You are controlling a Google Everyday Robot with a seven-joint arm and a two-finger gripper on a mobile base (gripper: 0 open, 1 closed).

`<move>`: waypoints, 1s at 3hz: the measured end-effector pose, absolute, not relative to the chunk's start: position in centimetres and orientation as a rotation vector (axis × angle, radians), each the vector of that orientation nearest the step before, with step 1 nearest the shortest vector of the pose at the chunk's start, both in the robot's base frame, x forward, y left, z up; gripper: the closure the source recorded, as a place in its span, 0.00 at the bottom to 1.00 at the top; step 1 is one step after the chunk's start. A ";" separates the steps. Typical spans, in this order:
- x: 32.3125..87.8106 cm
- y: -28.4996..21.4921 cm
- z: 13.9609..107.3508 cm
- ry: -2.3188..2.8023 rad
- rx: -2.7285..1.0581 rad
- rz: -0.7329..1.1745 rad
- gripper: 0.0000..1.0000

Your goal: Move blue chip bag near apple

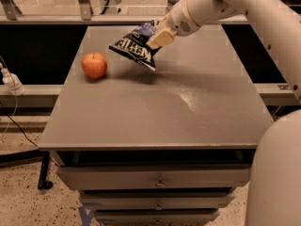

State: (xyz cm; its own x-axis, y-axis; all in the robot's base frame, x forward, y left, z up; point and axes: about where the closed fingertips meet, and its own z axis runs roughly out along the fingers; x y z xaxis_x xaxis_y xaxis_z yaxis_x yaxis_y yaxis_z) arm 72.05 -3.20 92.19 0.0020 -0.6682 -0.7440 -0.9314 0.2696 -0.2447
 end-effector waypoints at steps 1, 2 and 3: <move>74.2 -1.6 91.3 1.683 -1.502 0.415 1.00; 76.2 -0.8 90.7 1.651 -1.517 0.407 1.00; 77.7 0.2 89.7 1.641 -1.533 0.433 0.75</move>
Offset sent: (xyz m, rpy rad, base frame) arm 0.0734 0.0252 -0.0140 0.0098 -0.0934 0.0731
